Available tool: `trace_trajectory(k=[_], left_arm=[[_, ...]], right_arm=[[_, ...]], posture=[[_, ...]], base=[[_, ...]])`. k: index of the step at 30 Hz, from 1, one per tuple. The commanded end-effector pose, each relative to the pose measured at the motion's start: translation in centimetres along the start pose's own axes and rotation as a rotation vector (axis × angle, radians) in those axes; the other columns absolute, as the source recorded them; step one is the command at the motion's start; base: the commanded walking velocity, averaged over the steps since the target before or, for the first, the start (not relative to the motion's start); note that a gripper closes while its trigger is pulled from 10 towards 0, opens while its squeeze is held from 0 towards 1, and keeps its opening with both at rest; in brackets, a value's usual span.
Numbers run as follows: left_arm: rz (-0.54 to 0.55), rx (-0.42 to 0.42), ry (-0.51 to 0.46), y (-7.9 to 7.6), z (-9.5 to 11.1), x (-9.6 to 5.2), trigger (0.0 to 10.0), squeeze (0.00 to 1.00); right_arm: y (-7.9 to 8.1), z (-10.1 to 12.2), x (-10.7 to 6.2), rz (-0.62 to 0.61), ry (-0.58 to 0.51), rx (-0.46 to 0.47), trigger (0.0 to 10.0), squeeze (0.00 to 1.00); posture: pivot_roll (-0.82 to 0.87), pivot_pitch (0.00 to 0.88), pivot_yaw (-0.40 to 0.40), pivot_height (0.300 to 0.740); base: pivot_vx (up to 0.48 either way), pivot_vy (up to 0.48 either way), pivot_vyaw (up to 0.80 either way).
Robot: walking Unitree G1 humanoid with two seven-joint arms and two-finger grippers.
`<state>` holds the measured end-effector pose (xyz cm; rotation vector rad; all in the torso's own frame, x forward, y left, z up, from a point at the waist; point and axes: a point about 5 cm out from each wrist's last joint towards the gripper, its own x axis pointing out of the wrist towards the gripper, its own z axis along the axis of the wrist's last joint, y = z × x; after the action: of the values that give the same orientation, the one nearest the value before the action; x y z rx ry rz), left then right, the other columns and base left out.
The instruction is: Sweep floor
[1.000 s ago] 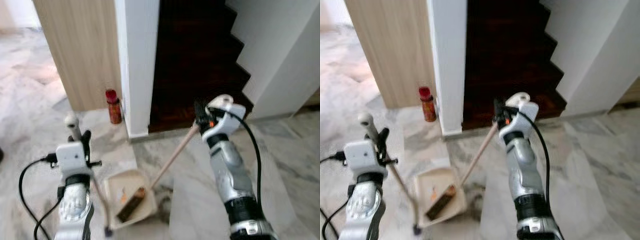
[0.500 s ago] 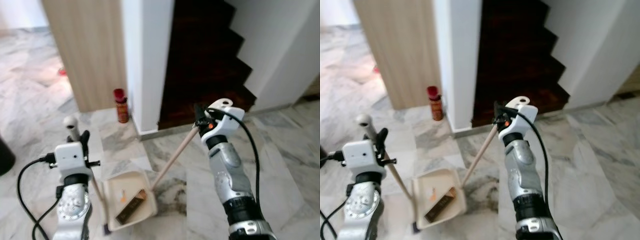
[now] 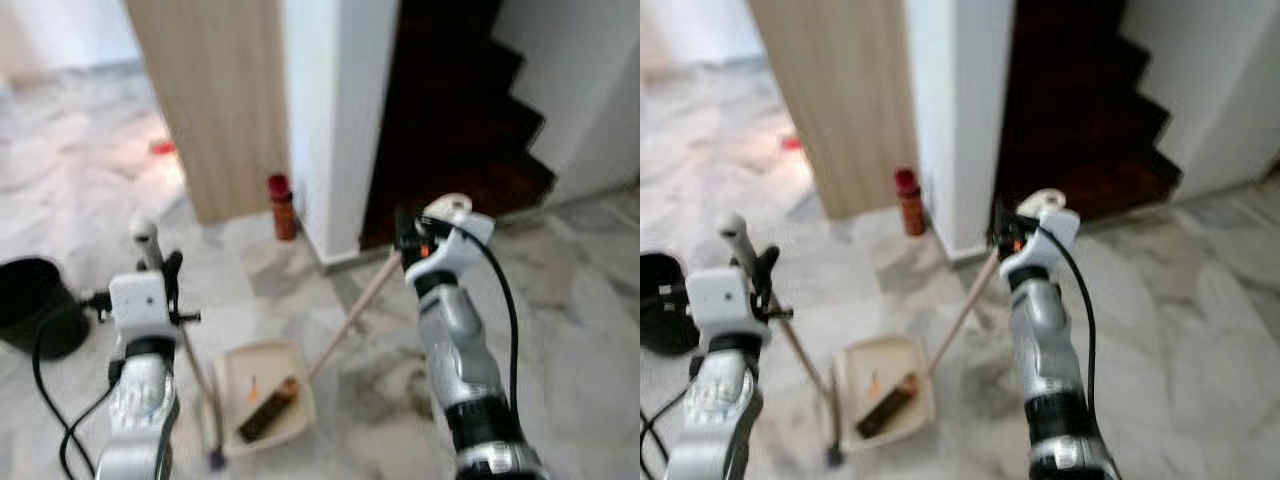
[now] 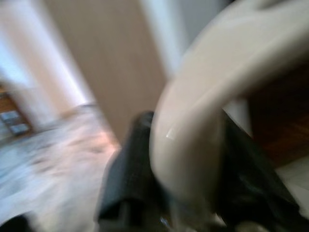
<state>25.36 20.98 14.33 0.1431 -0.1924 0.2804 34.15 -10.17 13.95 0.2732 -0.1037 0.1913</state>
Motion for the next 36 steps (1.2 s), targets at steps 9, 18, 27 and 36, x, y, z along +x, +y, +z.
trace_trajectory(k=[9,18,27,36], left_arm=[[-0.012,0.026,-0.033,0.41,0.82,0.06,10.0,0.0],[-0.021,0.023,-0.038,0.08,0.93,-0.04,10.0,0.0],[0.015,0.022,-0.04,0.36,0.99,-0.04,10.0,0.0],[0.032,0.016,-0.033,0.26,0.88,-0.25,10.0,0.0]], right_arm=[[-0.2,1.38,-0.09,-0.008,-0.081,0.042,10.0,0.0],[-0.22,1.17,-0.03,-0.011,-0.073,0.047,10.0,0.0],[0.25,1.53,0.21,0.028,-0.081,0.045,10.0,0.0],[0.36,1.63,0.43,0.04,-0.075,0.045,10.0,0.0]], posture=[[0.04,0.017,0.062,0.74],[0.06,0.009,0.052,0.74],[0.07,0.043,0.032,0.74],[0.07,0.058,0.017,0.74]], base=[[0.0,0.451,0.0],[0.0,0.451,0.0],[0.0,0.45,0.49],[0.0,0.452,0.05]])
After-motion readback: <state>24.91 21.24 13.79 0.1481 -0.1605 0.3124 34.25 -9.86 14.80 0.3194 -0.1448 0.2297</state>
